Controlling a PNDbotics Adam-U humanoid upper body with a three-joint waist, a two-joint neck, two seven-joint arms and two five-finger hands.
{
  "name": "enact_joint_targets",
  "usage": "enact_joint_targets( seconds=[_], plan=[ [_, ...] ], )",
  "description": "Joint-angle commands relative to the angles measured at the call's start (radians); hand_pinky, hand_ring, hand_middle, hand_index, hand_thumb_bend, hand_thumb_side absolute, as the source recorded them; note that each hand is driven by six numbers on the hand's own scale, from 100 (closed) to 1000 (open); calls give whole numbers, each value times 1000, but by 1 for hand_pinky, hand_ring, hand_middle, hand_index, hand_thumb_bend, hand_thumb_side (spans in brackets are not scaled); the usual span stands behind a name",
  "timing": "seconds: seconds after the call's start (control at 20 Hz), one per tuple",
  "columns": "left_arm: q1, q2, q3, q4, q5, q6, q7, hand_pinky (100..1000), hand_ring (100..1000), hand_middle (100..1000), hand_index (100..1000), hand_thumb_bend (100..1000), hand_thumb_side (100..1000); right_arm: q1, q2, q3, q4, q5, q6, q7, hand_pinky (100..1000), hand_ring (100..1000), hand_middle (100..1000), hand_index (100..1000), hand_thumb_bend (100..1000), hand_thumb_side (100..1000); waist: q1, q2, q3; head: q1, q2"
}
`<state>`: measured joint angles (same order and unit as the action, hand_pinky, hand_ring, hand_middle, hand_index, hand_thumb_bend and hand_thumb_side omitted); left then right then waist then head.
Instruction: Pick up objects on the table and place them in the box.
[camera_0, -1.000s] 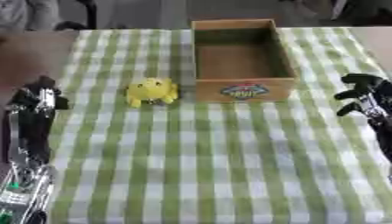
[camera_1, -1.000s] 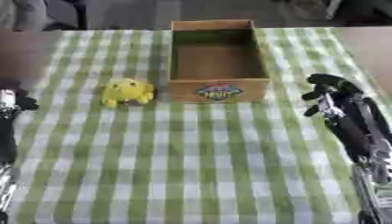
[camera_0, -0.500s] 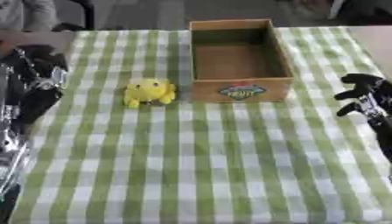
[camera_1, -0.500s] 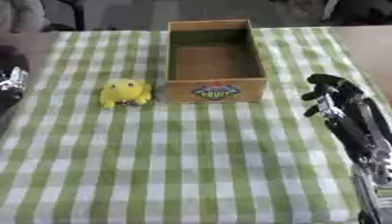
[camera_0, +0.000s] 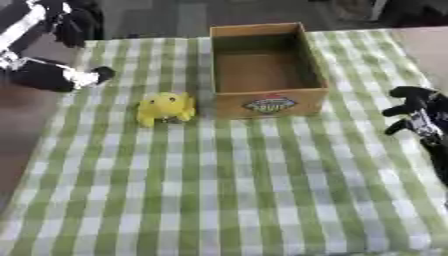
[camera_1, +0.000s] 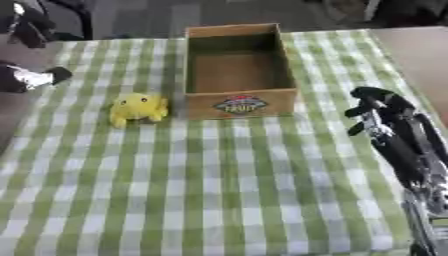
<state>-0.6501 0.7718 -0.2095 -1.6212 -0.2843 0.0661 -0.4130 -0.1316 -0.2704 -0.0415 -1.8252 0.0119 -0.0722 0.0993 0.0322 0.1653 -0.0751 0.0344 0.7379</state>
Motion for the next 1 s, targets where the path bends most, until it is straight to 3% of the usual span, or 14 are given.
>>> enact_joint_targets(
  seconds=[0.05,0.25,0.5,1.0],
  plan=[
    [-73,9,-42,89,-62,-31,-122,627,598,606,746,609,215,-6,-25,3,-14,1,-1,5,466,648,749,790,100,608,2,-18,-3,5,2],
    [-165,-60,-80,239,-151,-77,-212,631,604,609,746,621,216,-4,-27,6,-13,0,-1,8,466,647,749,790,100,609,4,-22,-12,9,4],
    [-237,-144,-103,400,-229,-129,-241,630,611,608,742,625,213,-4,-26,10,-12,0,-1,12,466,647,749,790,100,610,5,-22,-23,14,5],
    [-252,-227,-110,570,-327,-191,-237,622,603,591,724,633,208,-5,-23,11,-11,0,0,15,466,647,749,790,100,612,6,-18,-35,15,4]
  ],
)
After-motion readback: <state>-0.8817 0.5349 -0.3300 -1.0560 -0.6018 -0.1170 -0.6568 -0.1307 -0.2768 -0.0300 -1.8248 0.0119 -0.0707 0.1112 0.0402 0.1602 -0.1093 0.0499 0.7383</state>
